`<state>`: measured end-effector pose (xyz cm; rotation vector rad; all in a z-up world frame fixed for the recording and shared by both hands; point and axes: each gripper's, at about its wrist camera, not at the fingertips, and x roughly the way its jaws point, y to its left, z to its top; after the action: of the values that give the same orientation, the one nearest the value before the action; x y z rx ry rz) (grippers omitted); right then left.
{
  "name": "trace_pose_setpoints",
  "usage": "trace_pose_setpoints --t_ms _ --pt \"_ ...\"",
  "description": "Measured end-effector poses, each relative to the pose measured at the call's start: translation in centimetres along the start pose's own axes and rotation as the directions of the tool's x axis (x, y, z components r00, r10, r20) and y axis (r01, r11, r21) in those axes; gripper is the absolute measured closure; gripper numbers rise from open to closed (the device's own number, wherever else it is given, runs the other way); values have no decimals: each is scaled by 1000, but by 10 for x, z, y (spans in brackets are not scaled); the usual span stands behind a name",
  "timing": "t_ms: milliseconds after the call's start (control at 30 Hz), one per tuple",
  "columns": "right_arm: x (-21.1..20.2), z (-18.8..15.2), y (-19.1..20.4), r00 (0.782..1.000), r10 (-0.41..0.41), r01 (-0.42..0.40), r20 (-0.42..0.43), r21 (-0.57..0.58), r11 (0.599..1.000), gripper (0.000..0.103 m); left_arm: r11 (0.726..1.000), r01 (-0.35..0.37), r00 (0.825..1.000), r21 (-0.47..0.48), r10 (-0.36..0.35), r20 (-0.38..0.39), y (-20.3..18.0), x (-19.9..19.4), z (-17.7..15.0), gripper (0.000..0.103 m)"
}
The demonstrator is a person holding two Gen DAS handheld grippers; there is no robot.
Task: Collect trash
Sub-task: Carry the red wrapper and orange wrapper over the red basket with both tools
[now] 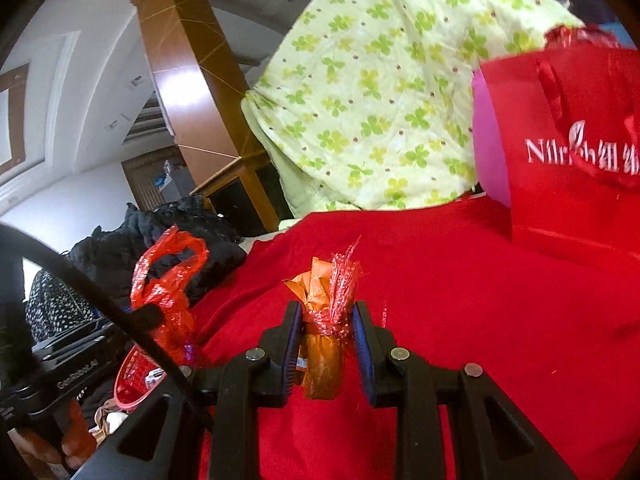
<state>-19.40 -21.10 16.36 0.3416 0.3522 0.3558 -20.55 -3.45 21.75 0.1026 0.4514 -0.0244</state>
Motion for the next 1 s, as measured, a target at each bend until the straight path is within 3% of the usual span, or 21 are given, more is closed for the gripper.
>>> trace_pose_setpoints --t_ms 500,1000 --pt "-48 1 36 999 30 -29 14 -84 996 76 1000 -17 999 -14 18 34 10 -39 -7 78" --pt "-60 -1 60 997 73 -71 15 -132 989 76 997 -64 997 -36 66 44 27 -53 -15 78"
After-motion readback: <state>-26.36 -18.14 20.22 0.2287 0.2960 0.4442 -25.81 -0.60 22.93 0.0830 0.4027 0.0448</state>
